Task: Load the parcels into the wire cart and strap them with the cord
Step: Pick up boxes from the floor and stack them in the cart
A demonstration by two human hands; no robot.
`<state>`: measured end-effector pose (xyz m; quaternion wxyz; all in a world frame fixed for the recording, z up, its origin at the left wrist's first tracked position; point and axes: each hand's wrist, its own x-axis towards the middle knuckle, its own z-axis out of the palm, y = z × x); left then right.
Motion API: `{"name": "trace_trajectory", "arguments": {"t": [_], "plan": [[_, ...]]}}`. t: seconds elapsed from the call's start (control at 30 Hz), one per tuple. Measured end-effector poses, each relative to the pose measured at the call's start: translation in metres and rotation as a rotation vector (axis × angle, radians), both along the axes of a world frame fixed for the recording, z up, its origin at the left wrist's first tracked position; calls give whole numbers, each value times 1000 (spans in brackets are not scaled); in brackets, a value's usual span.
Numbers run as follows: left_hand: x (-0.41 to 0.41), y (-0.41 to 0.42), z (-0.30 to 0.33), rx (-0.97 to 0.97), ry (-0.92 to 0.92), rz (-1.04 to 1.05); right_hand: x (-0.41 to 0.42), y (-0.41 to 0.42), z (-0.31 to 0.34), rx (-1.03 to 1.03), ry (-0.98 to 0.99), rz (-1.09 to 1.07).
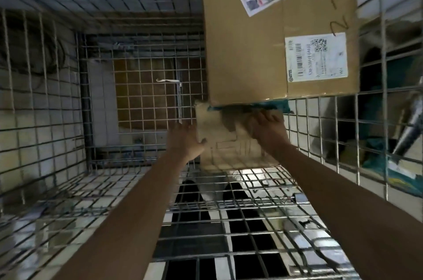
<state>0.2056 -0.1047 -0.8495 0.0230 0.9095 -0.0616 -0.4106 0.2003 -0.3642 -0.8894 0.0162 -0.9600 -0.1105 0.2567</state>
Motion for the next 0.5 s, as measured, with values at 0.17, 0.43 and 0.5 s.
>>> {"name": "trace_trajectory", "arguments": {"t": [0.17,0.43,0.5], "plan": [[-2,4,-24,-1,30,8,10,-1,-7,148,-95,-316],[-5,7,-41,48,60,6,18,-11,-31,151,-17,-496],[-5,8,-40,51,44,5,24,-11,-36,144,14,-517]]}}
